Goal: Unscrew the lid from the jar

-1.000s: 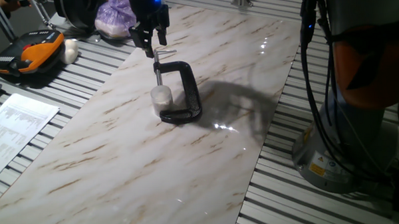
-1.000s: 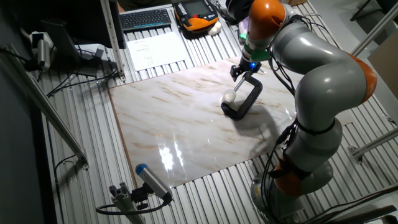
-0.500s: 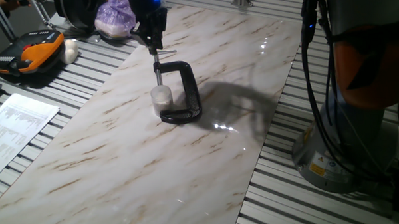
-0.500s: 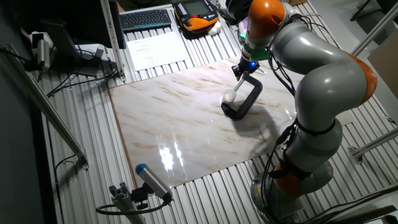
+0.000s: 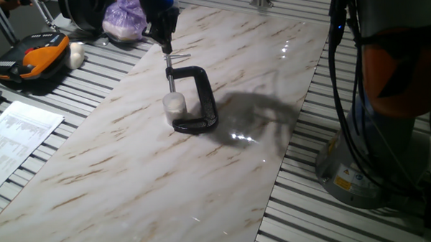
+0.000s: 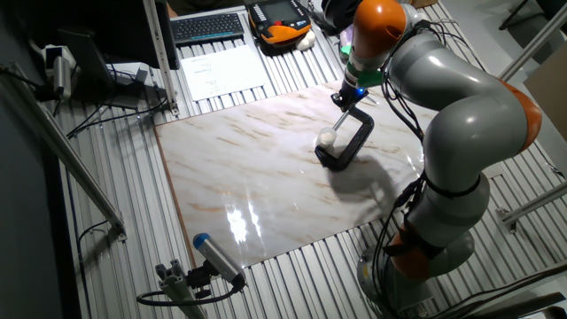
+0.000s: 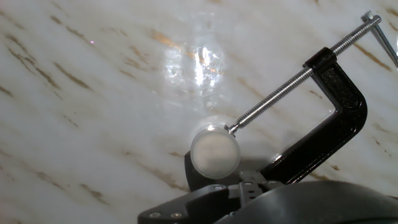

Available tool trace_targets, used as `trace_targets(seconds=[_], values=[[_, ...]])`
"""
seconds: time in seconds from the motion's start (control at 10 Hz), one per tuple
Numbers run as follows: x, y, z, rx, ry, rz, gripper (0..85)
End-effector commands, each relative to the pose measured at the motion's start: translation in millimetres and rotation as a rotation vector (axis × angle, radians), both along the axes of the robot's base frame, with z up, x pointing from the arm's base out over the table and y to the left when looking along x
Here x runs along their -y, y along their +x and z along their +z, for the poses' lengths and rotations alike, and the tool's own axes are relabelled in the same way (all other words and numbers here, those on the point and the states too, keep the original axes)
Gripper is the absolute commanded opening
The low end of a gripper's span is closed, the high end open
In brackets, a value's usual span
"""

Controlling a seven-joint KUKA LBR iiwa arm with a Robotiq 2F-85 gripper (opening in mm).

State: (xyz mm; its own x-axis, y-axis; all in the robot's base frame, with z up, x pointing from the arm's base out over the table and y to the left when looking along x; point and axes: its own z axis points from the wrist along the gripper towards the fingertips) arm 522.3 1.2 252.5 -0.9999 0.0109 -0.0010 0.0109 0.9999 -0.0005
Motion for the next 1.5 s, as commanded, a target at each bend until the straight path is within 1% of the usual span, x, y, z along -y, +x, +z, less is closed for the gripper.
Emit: trace_targets(seconds=[0.0, 0.2, 0.3, 0.7, 0.8, 1.0, 1.2, 1.4], values=[[0.3, 0.2, 0.0, 0.006, -0.003, 0.004, 0.0], [0.2, 2.0, -1.4, 0.016, 0.000, 0.002, 0.0], [0.3, 3.7, -5.2, 0.024, 0.000, -0.004, 0.0], [-3.2, 15.6, -27.8, 0.023, 0.028, -0.026, 0.0], [-4.6, 17.5, -30.7, 0.023, 0.031, -0.031, 0.0], [-6.6, 20.0, -34.6, 0.017, 0.031, -0.036, 0.0], [-6.3, 22.2, -40.7, 0.022, 0.031, -0.036, 0.0], [-6.7, 22.1, -40.2, 0.023, 0.020, -0.034, 0.0]])
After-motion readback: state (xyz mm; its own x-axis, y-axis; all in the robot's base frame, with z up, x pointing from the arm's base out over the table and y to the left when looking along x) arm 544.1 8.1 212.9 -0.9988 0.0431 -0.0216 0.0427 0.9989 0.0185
